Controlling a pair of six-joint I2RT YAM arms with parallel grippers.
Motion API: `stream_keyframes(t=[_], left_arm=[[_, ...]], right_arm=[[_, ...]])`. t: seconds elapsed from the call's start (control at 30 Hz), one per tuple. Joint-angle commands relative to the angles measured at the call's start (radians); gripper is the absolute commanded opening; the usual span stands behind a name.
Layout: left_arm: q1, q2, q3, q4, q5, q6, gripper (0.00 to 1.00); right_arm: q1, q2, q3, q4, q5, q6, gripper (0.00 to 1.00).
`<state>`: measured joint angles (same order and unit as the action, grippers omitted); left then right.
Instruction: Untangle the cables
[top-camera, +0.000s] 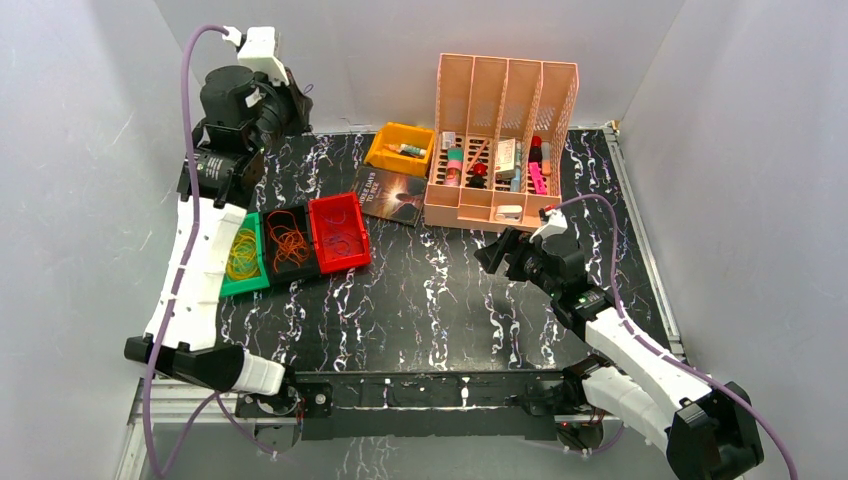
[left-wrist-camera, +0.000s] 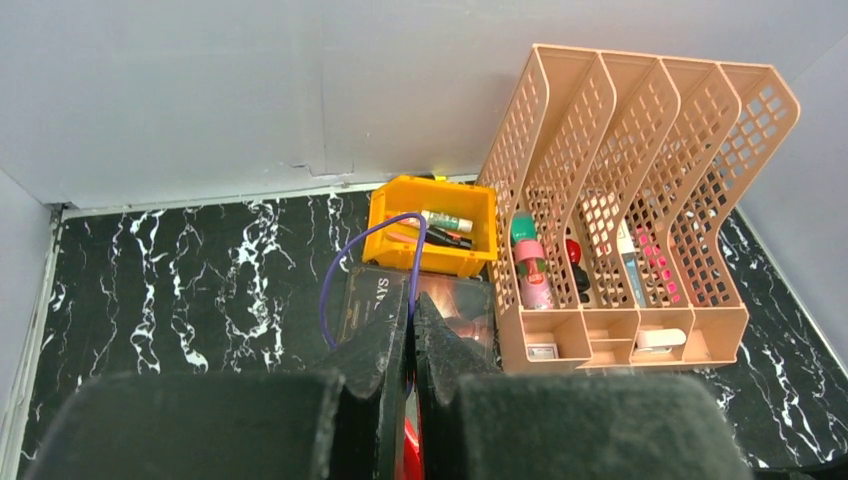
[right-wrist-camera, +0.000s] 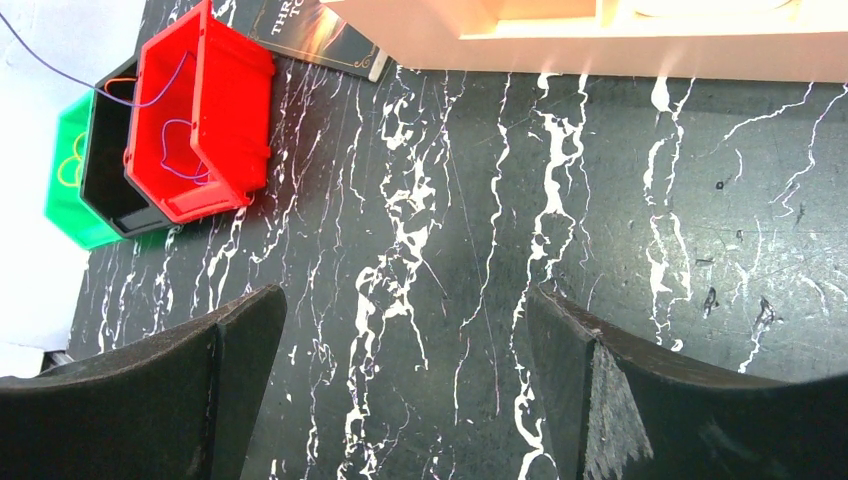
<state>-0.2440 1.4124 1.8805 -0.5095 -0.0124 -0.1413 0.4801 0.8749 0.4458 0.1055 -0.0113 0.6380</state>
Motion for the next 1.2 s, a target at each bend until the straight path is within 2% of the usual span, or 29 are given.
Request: stream_keyframes(t=[0.0,0.5,1.17], left_arm=[[0.003,-0.069,-0.063,0.035,-0.011,-0.004,0.00],[0.004,-0.097,-0.255,0.065,0.033,-0.053,0.00],[0.004,-0.170,-0.518,0.099,0.012,-0.107,0.00]], right_arm=[[0.002,-0.003,0.004,0.034,-0.011,0.011,0.98],[0.002,-0.009,-0.002,0.027,-0.004,0.010,0.98],[0.003,0.047,0.004,0.056,-0.045,0.030,0.98]])
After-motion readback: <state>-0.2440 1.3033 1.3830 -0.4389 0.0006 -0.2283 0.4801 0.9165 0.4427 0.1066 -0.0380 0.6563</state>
